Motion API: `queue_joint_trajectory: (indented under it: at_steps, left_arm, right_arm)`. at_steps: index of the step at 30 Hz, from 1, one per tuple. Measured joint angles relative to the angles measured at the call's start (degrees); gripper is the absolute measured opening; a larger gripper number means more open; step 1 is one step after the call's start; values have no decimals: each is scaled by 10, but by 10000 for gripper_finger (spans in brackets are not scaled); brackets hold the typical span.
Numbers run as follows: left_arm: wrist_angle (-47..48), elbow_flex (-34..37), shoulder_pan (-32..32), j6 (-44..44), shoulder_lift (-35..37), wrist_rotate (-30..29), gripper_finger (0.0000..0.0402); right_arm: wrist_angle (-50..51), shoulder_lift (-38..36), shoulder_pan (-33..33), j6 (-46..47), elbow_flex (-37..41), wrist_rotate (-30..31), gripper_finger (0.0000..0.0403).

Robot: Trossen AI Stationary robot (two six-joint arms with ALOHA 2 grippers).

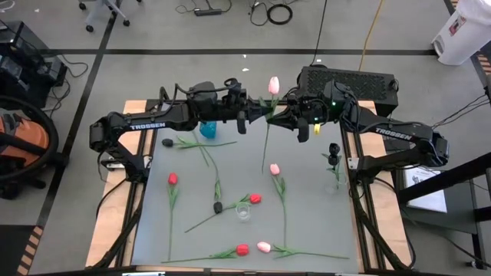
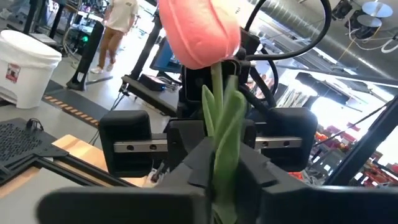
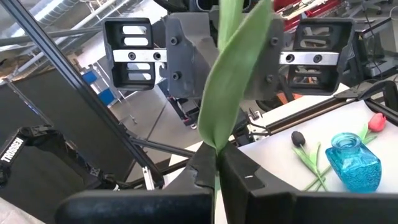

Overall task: Sort flowers into vase by color
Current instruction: Put pink flower into the blue vase

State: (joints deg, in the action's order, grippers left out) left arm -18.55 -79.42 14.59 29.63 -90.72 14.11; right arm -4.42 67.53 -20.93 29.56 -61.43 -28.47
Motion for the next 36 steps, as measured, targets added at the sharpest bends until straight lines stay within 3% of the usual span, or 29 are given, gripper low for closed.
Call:
queue_joint_trajectory:
  at_steps: [4,14,36]
  left_arm:
    - [0,0,0,0,0,8,7]
    - [0,0,0,-1,0,8,4]
    - [37,0,18,-51,12,4,2]
  right_arm:
    - [1,0,0,0,0,0,0]
    - [0,0,0,2,0,1,10]
    - [2,-6,0,29,0,28,177]
